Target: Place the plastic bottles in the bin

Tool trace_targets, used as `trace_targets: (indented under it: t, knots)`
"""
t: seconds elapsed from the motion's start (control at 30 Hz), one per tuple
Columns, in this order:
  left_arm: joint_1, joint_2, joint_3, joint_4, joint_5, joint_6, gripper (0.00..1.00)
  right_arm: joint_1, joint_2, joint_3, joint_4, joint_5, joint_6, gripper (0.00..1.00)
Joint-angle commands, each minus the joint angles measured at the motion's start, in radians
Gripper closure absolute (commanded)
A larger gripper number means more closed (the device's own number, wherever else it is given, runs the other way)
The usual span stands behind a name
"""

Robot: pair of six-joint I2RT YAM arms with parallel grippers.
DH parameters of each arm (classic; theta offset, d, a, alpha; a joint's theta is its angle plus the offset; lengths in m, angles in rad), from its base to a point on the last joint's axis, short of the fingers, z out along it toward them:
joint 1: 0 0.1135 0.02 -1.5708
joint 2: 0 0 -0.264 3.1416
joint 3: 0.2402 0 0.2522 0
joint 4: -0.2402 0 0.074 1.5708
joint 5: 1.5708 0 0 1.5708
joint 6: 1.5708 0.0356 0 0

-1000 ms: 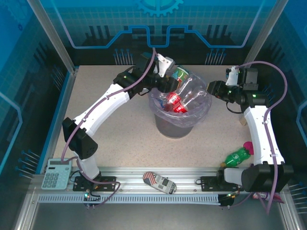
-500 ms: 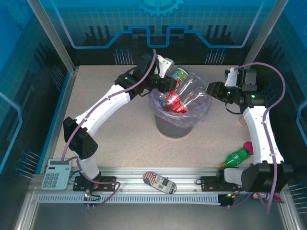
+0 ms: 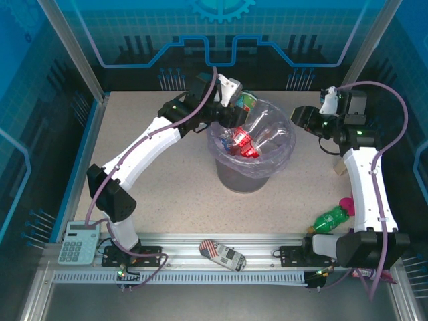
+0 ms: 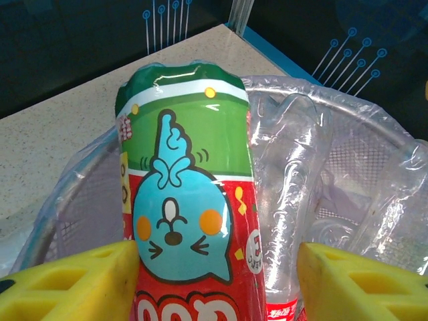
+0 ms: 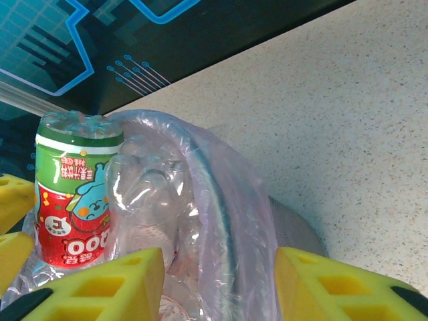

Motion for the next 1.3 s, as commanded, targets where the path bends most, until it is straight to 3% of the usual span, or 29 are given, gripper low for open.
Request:
trace_targets:
  t: [0.0,0.43,0.57,0.73,1.03,1.27]
  knots:
    - [-0.002,0.005,0.024,-0.026,-0.031,0.025,0.36,-0.010,-0.022,0.007,-0.022,-0.012,-0.003,0.53]
    - [0.000,0.019,-0.035,-0.030,-0.045,0.012,0.44,-0.009,-0.025,-0.010,-0.008,-0.029,0.002,0.55]
    - [0.009,-0.004,-0.010,-0.008,-0.019,0.007,0.36,-0.008,-0.027,-0.008,-0.006,-0.031,0.003,0.54]
    - [0.034,-0.057,0.020,0.040,-0.015,-0.003,0.18,-0.009,-0.027,-0.009,-0.006,-0.028,0.000,0.52]
    - [0.203,-0.154,-0.012,0.080,-0.041,-0.038,0.09,-0.009,-0.011,-0.006,-0.001,-0.032,0.000,0.51]
    - [0.386,-0.062,-0.039,0.041,0.032,-0.064,0.08,-0.008,-0.010,-0.013,-0.002,-0.029,0.003,0.51]
